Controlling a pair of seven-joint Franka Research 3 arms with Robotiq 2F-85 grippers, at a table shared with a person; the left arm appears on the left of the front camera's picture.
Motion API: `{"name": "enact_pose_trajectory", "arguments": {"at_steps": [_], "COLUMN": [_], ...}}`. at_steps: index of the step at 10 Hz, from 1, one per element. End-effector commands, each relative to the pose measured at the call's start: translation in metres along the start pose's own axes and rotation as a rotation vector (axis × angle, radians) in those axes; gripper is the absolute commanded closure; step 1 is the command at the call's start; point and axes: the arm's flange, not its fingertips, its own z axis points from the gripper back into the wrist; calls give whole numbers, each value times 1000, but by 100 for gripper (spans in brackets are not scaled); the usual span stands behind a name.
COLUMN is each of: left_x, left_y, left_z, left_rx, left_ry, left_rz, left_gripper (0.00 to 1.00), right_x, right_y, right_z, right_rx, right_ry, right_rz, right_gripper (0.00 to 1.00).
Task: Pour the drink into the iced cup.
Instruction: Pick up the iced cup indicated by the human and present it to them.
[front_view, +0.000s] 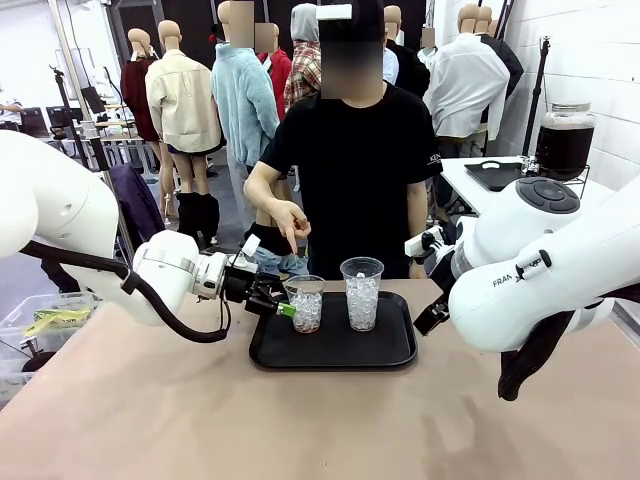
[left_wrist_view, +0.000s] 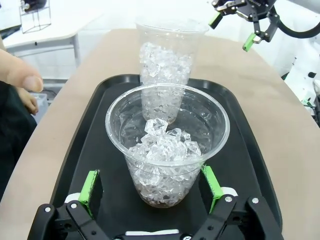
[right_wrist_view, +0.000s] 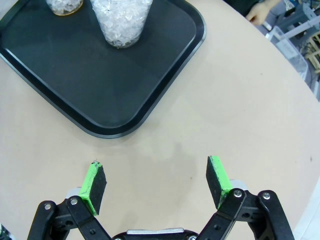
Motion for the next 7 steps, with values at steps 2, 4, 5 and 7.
{"name": "enact_pose_trajectory", "arguments": {"at_steps": [2,4,5,7], "left_x": [-7,-9,-9,-8], "left_y": [9,6,5,5], "left_z": [-7,-11,-11,-13], "left_rx": [-32,-90,-102,-100], "left_ry": [-54,-52,-59,-85], "left_rz": [-26,-22,-22,-38], "left_gripper": [0,0,0,0], "right_x": [0,0,0,0], "right_y": [0,0,0,0], "right_z": [0,0,0,0], "right_rx": [1,1,1,1], "right_ry": [0,0,0,0], "right_rz": [0,0,0,0], "right_gripper": [0,0,0,0]}}
